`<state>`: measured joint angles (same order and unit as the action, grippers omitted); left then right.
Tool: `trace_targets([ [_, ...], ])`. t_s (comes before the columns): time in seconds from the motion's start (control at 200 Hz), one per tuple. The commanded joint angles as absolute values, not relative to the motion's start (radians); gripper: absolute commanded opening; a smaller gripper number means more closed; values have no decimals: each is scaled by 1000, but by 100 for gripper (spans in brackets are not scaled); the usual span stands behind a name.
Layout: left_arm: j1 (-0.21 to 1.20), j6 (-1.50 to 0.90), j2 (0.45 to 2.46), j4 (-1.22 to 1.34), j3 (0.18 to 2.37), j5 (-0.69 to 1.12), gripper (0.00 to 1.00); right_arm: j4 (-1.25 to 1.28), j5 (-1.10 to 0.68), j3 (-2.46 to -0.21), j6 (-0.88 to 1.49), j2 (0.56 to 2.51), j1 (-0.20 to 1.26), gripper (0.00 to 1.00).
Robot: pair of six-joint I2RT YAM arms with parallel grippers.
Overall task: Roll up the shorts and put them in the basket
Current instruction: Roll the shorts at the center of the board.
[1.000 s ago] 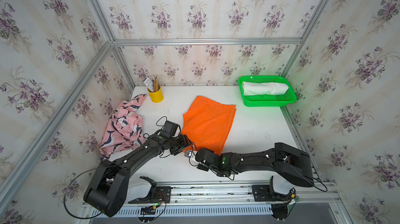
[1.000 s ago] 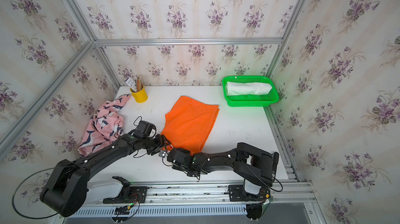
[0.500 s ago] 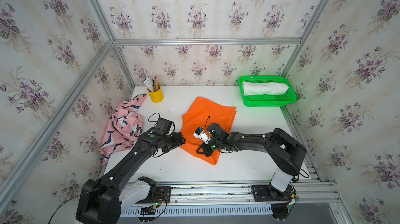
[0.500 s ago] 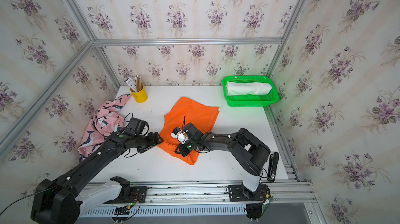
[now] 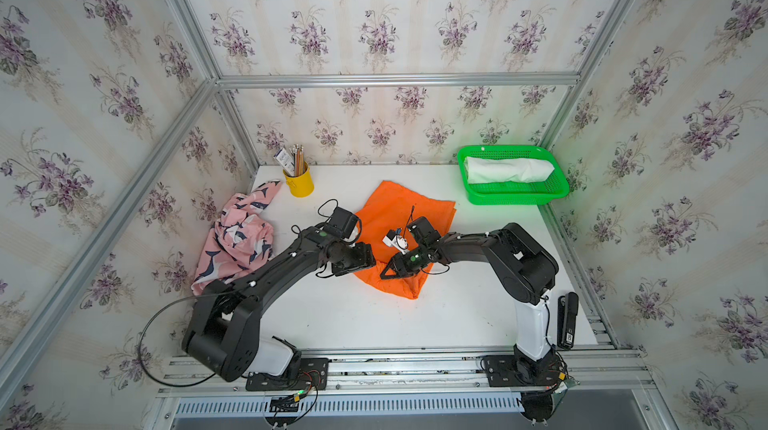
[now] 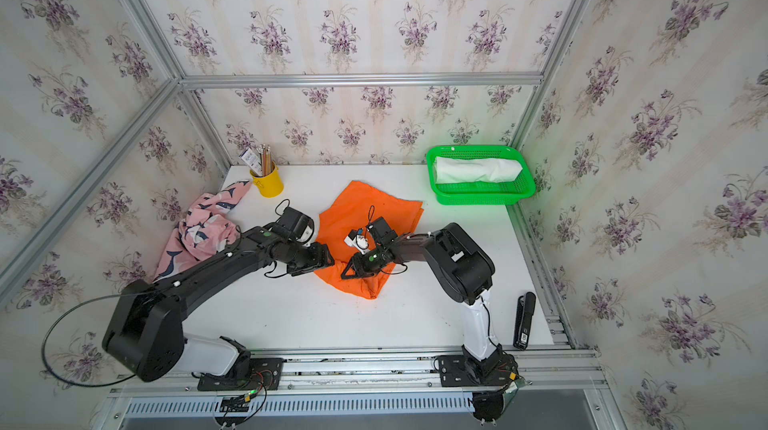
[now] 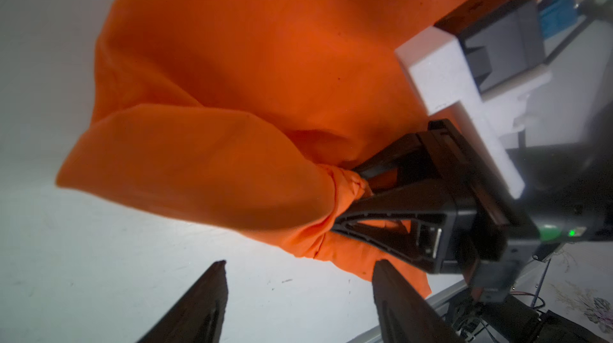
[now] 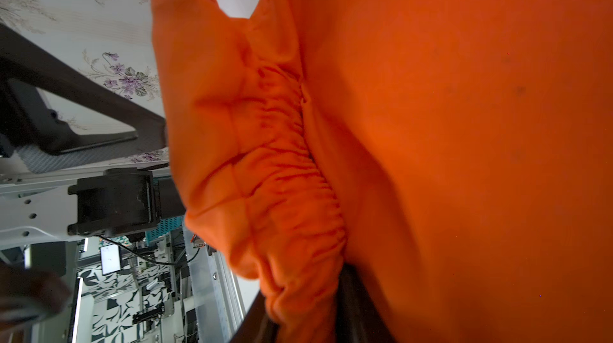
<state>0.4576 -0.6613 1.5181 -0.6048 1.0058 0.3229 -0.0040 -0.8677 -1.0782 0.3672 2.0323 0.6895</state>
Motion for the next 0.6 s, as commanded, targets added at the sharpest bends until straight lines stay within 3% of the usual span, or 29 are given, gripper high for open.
trace_targets([
  [0.0,456,-610,1600,-617,1064,217,59,-90,-809,-1079,393,2019,690,35],
  [0.12,443,-574,1709,-621,1106,180,44,-177,-702,-1076,353,1930,690,43],
  [0.295,426,-537,1828,-603,1131,192,39,-308,-571,-1068,271,1794,690,43],
  [0.594,420,-512,1889,-618,1142,220,46,-253,-390,-982,274,1835,690,7],
])
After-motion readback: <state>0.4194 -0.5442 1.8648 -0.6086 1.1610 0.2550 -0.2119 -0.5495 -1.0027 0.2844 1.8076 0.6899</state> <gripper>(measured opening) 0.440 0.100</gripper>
